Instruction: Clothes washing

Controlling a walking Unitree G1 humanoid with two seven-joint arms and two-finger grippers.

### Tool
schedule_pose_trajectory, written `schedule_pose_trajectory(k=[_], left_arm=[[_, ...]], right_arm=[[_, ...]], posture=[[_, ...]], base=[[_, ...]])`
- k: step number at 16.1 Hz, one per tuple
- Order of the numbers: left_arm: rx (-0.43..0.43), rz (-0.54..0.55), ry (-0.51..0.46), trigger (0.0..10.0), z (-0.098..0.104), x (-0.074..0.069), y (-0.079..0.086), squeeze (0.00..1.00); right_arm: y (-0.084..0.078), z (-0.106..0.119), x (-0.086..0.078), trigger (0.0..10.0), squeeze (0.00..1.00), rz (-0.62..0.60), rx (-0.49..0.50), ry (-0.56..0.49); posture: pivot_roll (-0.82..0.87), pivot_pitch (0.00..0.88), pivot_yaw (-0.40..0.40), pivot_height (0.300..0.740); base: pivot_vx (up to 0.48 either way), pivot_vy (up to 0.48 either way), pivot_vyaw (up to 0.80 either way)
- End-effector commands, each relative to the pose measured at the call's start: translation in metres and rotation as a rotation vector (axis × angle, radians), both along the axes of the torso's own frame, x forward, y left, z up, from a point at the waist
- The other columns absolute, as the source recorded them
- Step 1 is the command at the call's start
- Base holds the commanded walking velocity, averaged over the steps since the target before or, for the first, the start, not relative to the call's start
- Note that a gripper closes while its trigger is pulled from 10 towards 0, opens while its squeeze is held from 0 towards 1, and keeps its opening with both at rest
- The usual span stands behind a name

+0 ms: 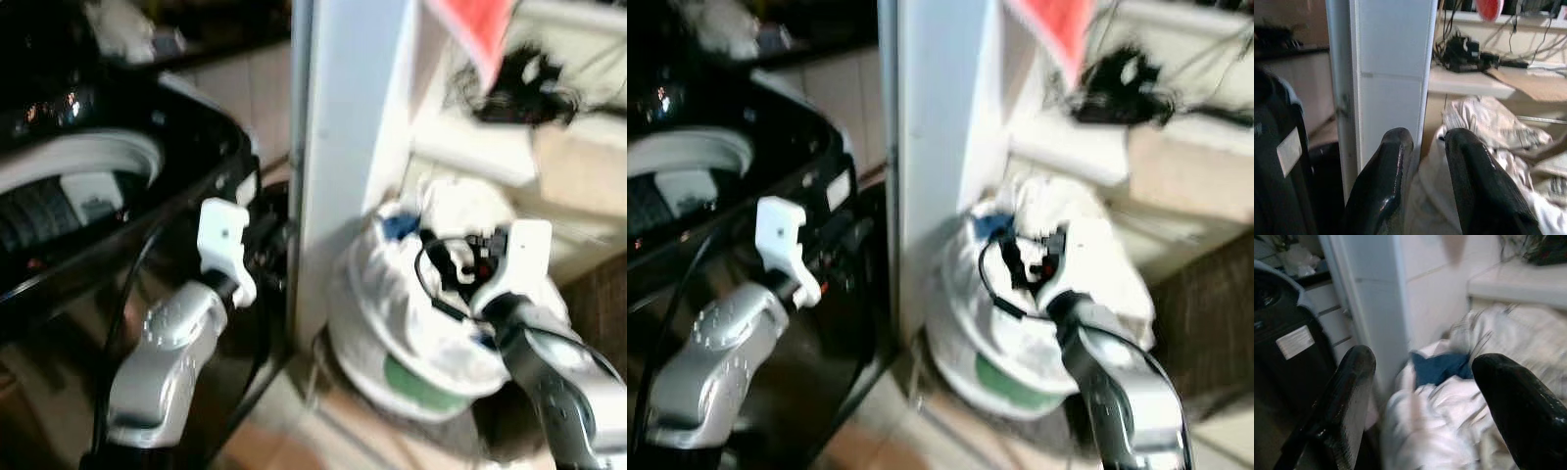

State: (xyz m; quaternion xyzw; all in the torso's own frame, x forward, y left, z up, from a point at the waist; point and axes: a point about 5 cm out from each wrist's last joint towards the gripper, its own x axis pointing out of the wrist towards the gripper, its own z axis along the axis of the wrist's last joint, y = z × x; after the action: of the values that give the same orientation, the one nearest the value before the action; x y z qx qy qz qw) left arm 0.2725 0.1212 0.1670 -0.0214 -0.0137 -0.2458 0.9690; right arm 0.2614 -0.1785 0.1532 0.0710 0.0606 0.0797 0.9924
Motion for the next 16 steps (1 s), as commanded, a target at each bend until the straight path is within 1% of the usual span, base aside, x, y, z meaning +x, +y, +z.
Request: schedule_pose_trajectory(k=[1,2,3,6,9,10,12,14,15,16], left_arm=[[-0.003,-0.001,-0.004,10.0,-0.001,-0.001,-0.005,0.0],[-0.001,0.014,0.0,10.0,-0.003,-0.002,-0.004,0.0],[0.0,0.028,0.001,10.0,-0.003,-0.002,-0.003,0.0],[0.009,0.067,-0.001,10.0,-0.003,-0.002,0.003,0.0],[0.019,0.075,-0.005,10.0,-0.003,-0.003,0.006,0.0],[0.021,0.076,-0.006,10.0,-0.003,-0.003,0.006,0.0],[0.006,0.065,-0.01,10.0,-0.001,-0.003,0.006,0.0],[0.023,0.045,-0.008,10.0,-0.003,-0.003,0.005,0.0],[0.024,0.032,-0.005,10.0,-0.004,-0.003,0.004,0.0],[0.028,0.008,-0.005,10.0,-0.004,-0.004,0.001,0.0]], right_arm=[[-0.001,0.001,0.0,10.0,0.0,-0.004,-0.019,0.012],[0.004,-0.002,-0.001,10.0,0.0,0.044,-0.041,0.028],[0.005,-0.005,-0.002,10.0,0.0,0.065,-0.048,0.04],[0.006,-0.007,-0.003,10.0,0.0,0.11,-0.071,0.051],[0.006,-0.009,-0.004,10.0,0.0,0.129,-0.101,0.061],[0.005,-0.01,-0.005,10.0,0.0,0.124,-0.106,0.069],[0.001,-0.01,-0.004,10.0,0.0,0.082,-0.099,0.072],[-0.003,-0.01,-0.003,10.0,0.0,0.056,-0.101,0.076],[-0.005,-0.01,-0.003,10.0,0.0,0.039,-0.105,0.081],[-0.011,-0.012,-0.003,10.0,0.0,-0.003,-0.107,0.096]], posture=[[-0.04,0.0,-0.036,0.74],[-0.04,0.0,-0.041,0.74],[-0.04,0.0,-0.044,0.74],[-0.03,0.0,-0.055,0.74],[-0.03,0.0,-0.056,0.74],[-0.03,0.0,-0.055,0.74],[-0.03,0.0,-0.051,0.74],[-0.03,0.0,-0.047,0.74],[-0.04,0.0,-0.041,0.74],[-0.04,0.0,-0.041,0.74]], base=[[0.431,0.0,0.0],[0.431,0.0,0.0],[0.431,0.0,0.0],[0.43,0.0,0.0],[0.426,0.0,0.0],[0.42,0.0,0.0],[0.0,0.0,0.0],[0.0,0.0,0.0],[0.0,0.0,0.0],[0.0,0.0,0.0]])
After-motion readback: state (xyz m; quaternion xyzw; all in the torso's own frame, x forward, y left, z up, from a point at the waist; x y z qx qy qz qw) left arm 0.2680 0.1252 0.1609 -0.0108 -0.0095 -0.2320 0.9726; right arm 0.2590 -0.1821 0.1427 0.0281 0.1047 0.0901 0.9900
